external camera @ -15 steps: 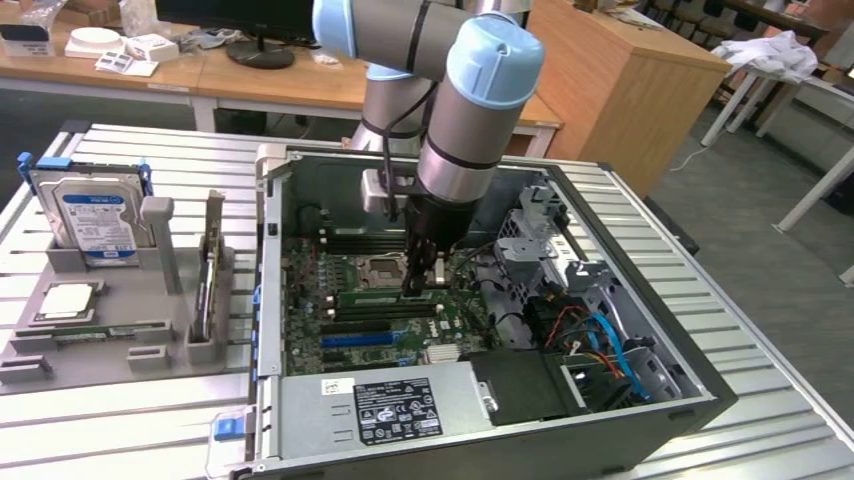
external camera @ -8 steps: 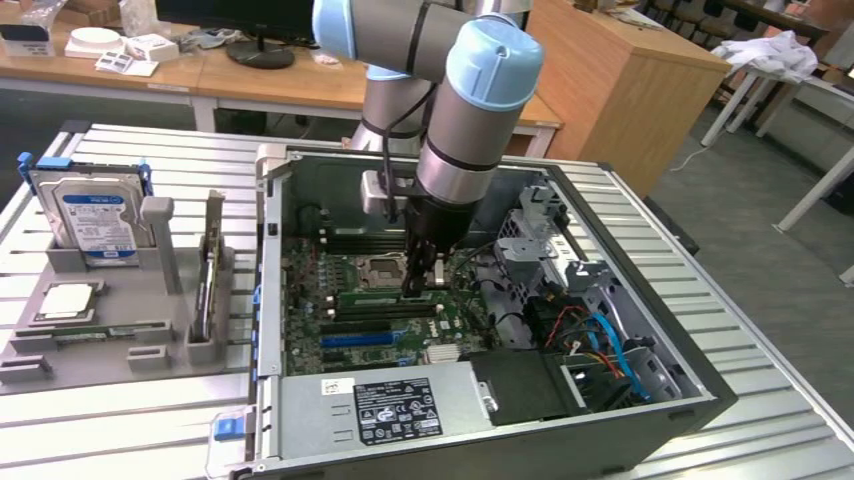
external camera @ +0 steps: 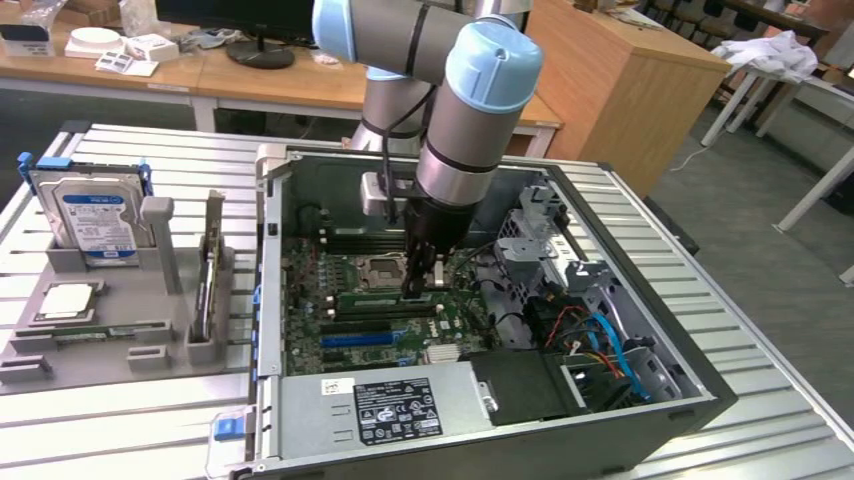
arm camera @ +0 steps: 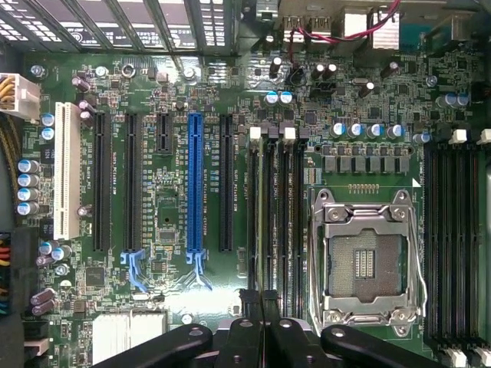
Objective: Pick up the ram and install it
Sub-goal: 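Insert the ram into the slot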
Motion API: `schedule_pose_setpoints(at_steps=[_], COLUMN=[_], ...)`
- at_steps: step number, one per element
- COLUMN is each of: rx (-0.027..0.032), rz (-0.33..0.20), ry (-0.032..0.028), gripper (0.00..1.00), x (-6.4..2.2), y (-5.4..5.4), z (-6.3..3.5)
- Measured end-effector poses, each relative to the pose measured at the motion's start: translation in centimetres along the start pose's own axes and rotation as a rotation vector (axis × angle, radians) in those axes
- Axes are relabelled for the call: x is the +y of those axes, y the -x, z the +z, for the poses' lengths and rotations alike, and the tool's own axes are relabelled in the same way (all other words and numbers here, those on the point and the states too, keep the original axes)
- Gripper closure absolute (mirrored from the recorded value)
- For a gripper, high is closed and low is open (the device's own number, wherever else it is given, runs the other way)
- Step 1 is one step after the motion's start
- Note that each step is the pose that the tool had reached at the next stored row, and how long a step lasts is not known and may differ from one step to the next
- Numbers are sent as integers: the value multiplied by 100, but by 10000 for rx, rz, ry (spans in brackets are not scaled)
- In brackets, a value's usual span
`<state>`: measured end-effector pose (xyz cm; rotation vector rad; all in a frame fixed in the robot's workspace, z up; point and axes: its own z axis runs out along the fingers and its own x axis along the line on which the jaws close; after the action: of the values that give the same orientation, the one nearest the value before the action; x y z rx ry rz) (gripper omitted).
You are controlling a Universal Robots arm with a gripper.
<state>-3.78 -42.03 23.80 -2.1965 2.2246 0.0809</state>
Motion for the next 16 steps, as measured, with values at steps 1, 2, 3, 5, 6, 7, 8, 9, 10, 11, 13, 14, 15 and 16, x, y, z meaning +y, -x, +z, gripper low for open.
schedule_pose_setpoints(at_steps=[1, 2, 3, 5, 6, 7, 8, 9, 10, 11, 13, 14, 15, 16], rx=[-2, -4, -4, -2, -1, -1, -1, -1, -1, -1, -1, -1, -3, -4], rz=[1, 1, 1, 0, 0, 0, 0, 0, 0, 0, 0, 0, 0, 0], ry=[-1, -2, -2, -1, -1, -1, -1, -1, 0, -1, -1, -1, -1, -2], gripper=[89, 89, 89, 89, 89, 89, 89, 89, 89, 89, 89, 89, 89, 89], x=[0, 1, 1, 0, 1, 1, 0, 1, 1, 0, 0, 0, 0, 0], y=[0, -2, -3, -4, -4, -4, -5, -6, -7, -7, -7, -7, -7, -7], z=[1, 2, 2, 1, 0, 0, 2, 4, 5, 5, 5, 6, 9, 15])
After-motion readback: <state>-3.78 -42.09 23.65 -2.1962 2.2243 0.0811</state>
